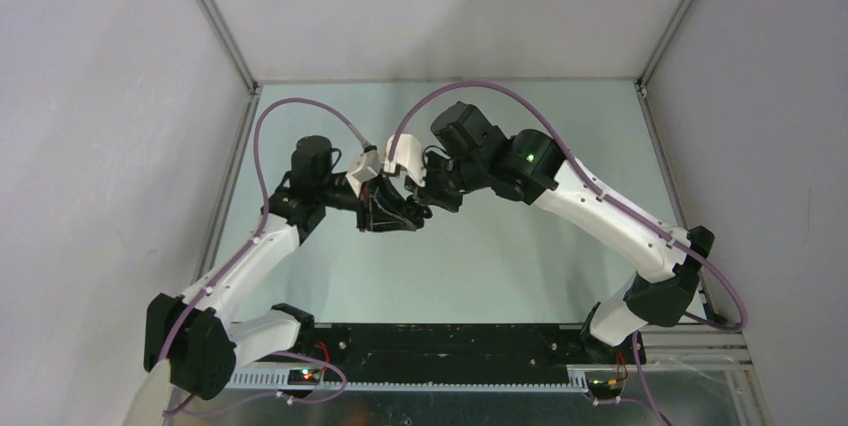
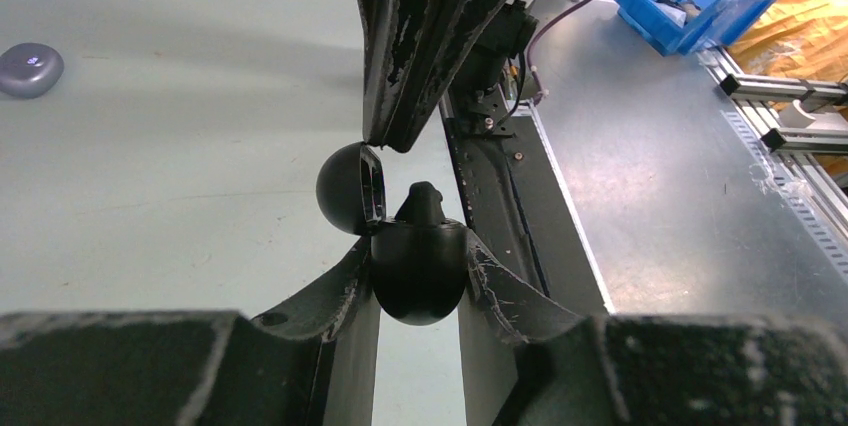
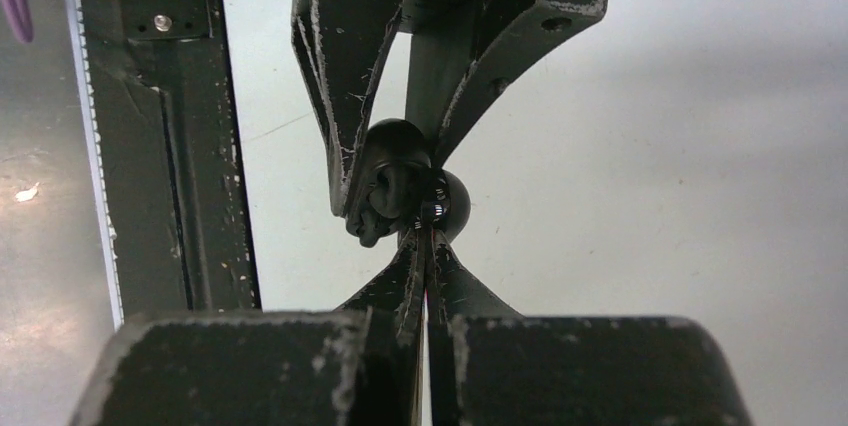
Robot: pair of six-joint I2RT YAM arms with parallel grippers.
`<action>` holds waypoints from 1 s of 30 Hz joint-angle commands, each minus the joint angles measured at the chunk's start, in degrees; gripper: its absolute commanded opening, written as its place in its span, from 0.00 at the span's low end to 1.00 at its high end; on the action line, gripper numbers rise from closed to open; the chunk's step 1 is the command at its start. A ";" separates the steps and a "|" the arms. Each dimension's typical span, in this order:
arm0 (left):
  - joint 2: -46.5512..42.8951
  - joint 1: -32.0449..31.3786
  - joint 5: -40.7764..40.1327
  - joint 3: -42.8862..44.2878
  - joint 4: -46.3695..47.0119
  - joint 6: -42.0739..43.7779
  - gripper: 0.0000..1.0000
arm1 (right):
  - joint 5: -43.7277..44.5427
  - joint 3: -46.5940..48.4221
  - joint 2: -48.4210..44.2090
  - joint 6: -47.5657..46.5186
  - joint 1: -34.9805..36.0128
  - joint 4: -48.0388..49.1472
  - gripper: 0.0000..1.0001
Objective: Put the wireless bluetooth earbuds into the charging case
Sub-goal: Place the earbud in the charging case.
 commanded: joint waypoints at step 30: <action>-1.35 -0.39 0.93 2.57 -0.64 2.32 0.00 | 6.56 5.15 0.88 -1.53 3.72 -3.13 0.00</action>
